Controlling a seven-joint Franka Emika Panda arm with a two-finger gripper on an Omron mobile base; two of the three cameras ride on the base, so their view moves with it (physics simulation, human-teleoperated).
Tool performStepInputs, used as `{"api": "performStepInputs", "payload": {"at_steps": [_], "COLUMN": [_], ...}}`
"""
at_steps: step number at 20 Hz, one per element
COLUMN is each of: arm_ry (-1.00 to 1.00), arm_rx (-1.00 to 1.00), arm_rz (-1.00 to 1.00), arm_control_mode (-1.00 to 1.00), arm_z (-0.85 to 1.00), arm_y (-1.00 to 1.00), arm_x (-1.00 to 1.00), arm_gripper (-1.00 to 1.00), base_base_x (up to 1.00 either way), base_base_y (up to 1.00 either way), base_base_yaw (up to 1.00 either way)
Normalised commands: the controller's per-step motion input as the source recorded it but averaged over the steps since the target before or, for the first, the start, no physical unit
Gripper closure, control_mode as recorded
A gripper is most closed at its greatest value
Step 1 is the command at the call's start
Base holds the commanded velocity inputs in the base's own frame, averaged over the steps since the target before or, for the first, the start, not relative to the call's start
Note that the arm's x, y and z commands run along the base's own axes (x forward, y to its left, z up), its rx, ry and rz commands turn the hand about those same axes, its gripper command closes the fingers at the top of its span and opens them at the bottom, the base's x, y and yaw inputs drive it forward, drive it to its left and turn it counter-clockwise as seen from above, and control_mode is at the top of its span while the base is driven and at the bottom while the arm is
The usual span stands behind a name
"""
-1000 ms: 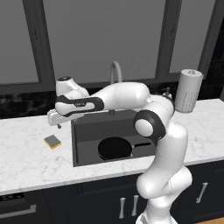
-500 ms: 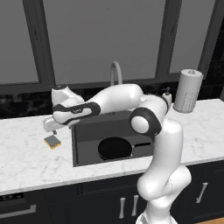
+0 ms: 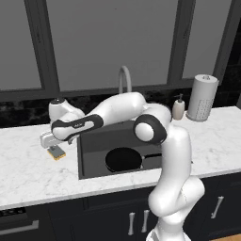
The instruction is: Pick the pan and sponge and place them into the sink. Then turn on the water.
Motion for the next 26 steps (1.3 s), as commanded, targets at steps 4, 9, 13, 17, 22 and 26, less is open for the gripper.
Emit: {"api": "performStepInputs", "payload": {"at_steps": [4,9,13,17,22,26], "arm_ry": [0.0,0.0,0.0,0.0,0.0,0.0], "arm_rx": [0.0,0.0,0.0,0.0,0.0,0.0], "arm_rz": [0.0,0.0,0.0,0.0,0.0,0.0], "arm_control_mode": [-1.0,-1.0,-1.0,-1.0,-1.0,-1.0], "arm_z": [-0.2,-0.31,-0.28,-0.23,-0.24,-0.26], "arm_y": [0.09,0.17,0.11,0.08,0.14,0.16], "arm_x": [0.12,0.2,0.21,0.18,0.08,0.0], "arm_gripper": [-1.0,-1.0,-1.0,-1.0,-1.0,-1.0], "base_base_x": [0.0,0.0,0.0,0.0,0.0,0.0], "base_base_y": [0.0,0.0,0.0,0.0,0.0,0.0], "base_base_yaw": [0.0,0.0,0.0,0.0,0.0,0.0]}}
